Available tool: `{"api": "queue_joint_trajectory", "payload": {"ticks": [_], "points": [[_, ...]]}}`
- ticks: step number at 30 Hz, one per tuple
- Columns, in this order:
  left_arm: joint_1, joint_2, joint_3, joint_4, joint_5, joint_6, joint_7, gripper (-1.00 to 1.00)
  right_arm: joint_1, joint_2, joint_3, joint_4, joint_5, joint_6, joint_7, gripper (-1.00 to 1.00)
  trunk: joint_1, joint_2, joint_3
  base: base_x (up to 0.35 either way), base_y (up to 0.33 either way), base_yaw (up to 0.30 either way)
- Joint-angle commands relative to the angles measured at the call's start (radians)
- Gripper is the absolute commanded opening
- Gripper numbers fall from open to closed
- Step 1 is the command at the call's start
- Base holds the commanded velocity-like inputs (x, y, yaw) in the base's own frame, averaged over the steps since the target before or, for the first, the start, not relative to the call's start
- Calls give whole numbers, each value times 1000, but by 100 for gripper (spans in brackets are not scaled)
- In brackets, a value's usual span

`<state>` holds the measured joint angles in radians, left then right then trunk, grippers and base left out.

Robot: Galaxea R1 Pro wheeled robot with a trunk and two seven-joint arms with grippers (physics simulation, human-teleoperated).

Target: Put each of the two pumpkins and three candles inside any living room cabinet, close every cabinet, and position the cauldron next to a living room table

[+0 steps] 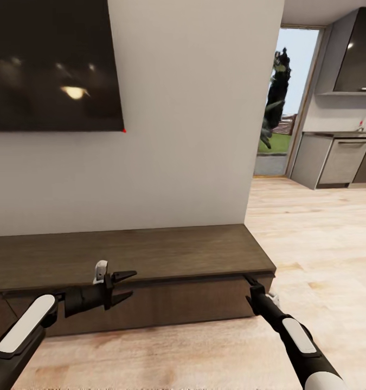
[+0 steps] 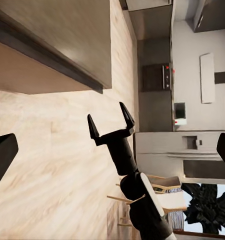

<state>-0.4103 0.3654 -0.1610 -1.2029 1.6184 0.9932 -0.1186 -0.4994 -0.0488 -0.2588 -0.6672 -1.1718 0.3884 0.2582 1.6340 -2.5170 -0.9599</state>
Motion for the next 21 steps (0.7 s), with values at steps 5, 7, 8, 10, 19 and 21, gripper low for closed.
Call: {"api": "queue_joint_trajectory", "payload": {"ticks": [5,7,8,10,19,21], "points": [[-1,0,-2,0,-8,1,-10,100,-1,-5,-4,1,-7,7,27,100,1,-1,-9,0,0,0],[-1,1,-2,0,-8,1,-10,100,-1,-6,-4,1,-8,7,30,100,1,-1,-9,0,0,0],[-1,1,-2,0,-8,1,-10,100,-1,-6,-4,1,-8,7,31,100,1,-1,-9,0,0,0],[-1,1,-2,0,-8,1,-10,100,-1,-6,-4,1,-9,7,37,100,1,-1,-9,0,0,0],[-1,-1,-3,0,-8,1,-10,100,-1,-6,-4,13,-8,7,54,100,1,-1,-9,97,0,0],[-1,0,-3,0,-8,1,-10,100,-1,-5,-4,14,-8,7,55,100,1,-1,-9,281,0,0]]}}
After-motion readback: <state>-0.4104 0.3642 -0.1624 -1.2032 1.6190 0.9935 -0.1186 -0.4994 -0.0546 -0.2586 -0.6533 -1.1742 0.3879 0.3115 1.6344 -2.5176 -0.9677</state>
